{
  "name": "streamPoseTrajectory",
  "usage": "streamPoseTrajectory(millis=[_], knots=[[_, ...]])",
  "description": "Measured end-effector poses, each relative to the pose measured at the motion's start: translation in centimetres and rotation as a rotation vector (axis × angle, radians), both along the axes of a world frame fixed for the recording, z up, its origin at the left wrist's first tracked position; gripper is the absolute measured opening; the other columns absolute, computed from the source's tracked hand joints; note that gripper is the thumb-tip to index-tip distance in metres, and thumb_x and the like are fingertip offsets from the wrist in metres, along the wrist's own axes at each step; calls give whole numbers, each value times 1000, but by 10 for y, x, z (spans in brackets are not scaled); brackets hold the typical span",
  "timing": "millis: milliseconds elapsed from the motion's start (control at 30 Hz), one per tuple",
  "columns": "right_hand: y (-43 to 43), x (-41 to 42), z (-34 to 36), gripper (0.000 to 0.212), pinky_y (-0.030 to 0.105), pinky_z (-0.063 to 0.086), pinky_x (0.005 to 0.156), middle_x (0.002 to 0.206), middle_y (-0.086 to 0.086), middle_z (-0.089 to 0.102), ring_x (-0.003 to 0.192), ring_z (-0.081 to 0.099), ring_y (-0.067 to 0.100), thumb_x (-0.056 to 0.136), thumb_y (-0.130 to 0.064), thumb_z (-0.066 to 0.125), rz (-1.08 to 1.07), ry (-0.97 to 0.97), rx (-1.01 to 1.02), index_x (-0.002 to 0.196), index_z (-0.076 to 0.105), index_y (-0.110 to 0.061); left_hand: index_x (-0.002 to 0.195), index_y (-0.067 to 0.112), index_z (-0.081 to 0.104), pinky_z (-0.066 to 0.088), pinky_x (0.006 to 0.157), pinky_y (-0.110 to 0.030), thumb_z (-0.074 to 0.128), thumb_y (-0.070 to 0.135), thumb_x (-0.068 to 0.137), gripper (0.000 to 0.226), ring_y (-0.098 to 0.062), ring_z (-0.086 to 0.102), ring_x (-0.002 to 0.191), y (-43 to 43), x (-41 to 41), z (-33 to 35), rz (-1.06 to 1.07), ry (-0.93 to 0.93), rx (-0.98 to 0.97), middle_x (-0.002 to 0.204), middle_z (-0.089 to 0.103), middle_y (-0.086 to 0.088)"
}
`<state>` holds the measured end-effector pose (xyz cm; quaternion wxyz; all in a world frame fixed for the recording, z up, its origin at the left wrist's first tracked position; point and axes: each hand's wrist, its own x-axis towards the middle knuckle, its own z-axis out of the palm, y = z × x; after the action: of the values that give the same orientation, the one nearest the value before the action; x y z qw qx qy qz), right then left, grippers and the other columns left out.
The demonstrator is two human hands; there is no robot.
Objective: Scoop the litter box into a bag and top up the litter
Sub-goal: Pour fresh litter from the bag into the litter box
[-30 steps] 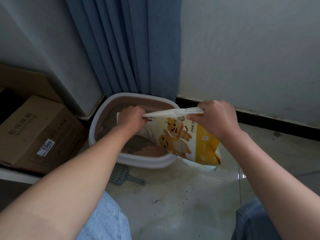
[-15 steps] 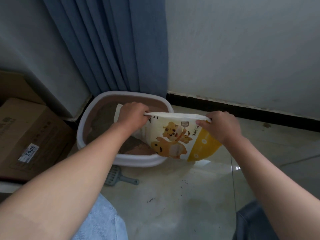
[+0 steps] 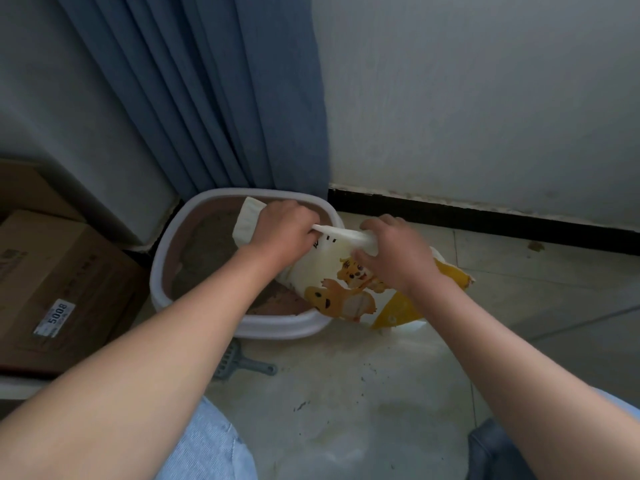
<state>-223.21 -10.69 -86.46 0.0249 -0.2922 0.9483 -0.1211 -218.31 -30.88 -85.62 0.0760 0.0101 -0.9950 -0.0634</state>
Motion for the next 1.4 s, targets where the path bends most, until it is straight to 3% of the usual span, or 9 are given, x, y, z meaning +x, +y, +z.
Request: streamPoseTrajectory(millis=[200,433,567,767,867,967,1167,1267,1400], knots=[[-32,6,-1,12,39,55,65,84,-4,66,75,62,20,98,-29,55,38,0,-97,106,64,-27,80,26,72,26,62,-29,63,33,89,15,-15,46,68,9,-2,2,-21,63,-1,67,45,10],[-23,3,-9,18,38,53,59,70,-5,65,65,60,19,97,-23,55,61,72,-152,91,72,-26,81,27,68,32,68,-33,60,57,80,30,-19,55,82,-11,9,-4,6,57,-26,78,62,10],[-17,2,-7,19,37,54,60,76,-8,70,70,64,20,95,-21,57,45,75,-190,97,74,-31,115,29,64,39,92,-37,64,71,67,64,-19,54,109,-35,19,-5,80,54,1,114,64,7],[-7,0,-4,21,33,52,59,76,-9,71,69,64,17,96,-18,59,49,66,-245,99,75,-32,151,36,12,43,104,-45,83,56,50,125,-21,44,130,-64,29,-16,330,-134,405,147,43,3],[-3,0,-7,22,29,50,61,85,-10,74,72,66,15,95,-16,60,78,96,-269,103,76,-30,136,47,37,53,93,-44,87,44,44,105,-11,58,114,-77,30,-39,285,-327,561,126,58,17],[0,-1,-9,23,32,55,65,88,-8,75,75,68,15,95,-16,61,71,91,-276,106,76,-28,122,36,56,52,93,-39,84,20,62,68,-14,60,107,-76,30,-49,272,-417,618,116,63,10],[5,-3,-8,21,30,51,60,80,-7,74,69,65,15,96,-15,61,23,46,-306,104,77,-26,89,24,75,52,75,-30,74,28,81,9,-13,63,91,-78,23,-46,326,-243,584,96,72,6],[6,-7,-7,20,27,48,64,86,-5,75,75,66,17,98,-20,60,-36,31,-324,109,76,-24,65,24,67,42,55,-25,70,22,84,19,-6,59,70,-78,20,-37,291,-188,522,70,64,15],[12,-19,-5,20,33,54,73,90,0,76,83,68,23,99,-27,59,-161,4,-360,107,76,-20,71,11,73,48,60,-32,67,17,80,12,-13,62,68,-74,10,-20,283,-160,499,70,68,5]])
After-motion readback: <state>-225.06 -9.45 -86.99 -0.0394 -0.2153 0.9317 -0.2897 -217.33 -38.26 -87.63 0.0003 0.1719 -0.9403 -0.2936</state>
